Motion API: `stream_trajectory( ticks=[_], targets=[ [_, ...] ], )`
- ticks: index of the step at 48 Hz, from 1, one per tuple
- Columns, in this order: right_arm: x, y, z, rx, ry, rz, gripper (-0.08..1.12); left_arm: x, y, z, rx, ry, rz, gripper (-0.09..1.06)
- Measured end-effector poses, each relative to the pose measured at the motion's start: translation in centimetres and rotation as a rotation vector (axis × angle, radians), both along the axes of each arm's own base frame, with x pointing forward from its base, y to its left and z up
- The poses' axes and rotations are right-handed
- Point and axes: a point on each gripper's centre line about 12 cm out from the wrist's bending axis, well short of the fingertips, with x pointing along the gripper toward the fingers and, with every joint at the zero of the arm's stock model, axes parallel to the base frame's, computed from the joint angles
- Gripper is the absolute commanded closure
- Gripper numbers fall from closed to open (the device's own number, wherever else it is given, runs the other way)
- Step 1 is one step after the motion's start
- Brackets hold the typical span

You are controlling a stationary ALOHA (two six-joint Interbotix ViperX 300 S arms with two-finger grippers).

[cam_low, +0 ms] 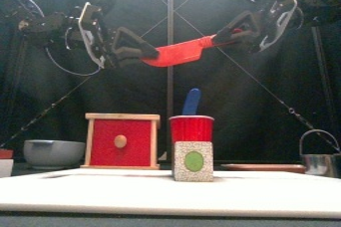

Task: Cut the sushi into 4 pieces with the knife
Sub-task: Cut the sushi into 4 pieces

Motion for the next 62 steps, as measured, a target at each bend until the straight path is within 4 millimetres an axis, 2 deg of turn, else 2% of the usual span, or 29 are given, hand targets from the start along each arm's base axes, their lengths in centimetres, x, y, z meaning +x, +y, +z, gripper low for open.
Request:
stream_trajectory(
  ticks=[19, 26, 49, 62],
  targets=[
    [1.1, 1.0, -4.6, 0.073, 0.204, 0.009, 0.91, 0.0, -1.0, -3.2, -0.050, 0.096, -0.001, 0.71],
    [1.3, 1.4, -5.7, 0.083, 0.253, 0.017, 0.91, 0.2, -2.3, -4.8, -0.053, 0.144, -0.034, 0.71],
    [2.2, 2.9, -8.9, 0.129, 0.409, 0.036, 0.91, 0.6, -4.7, -7.7, -0.090, 0.226, -0.065, 0.71],
    [2.6, 3.4, -10.6, 0.134, 0.463, 0.042, 0.91, 0.9, -5.0, -9.1, -0.105, 0.265, -0.053, 0.71]
  ],
)
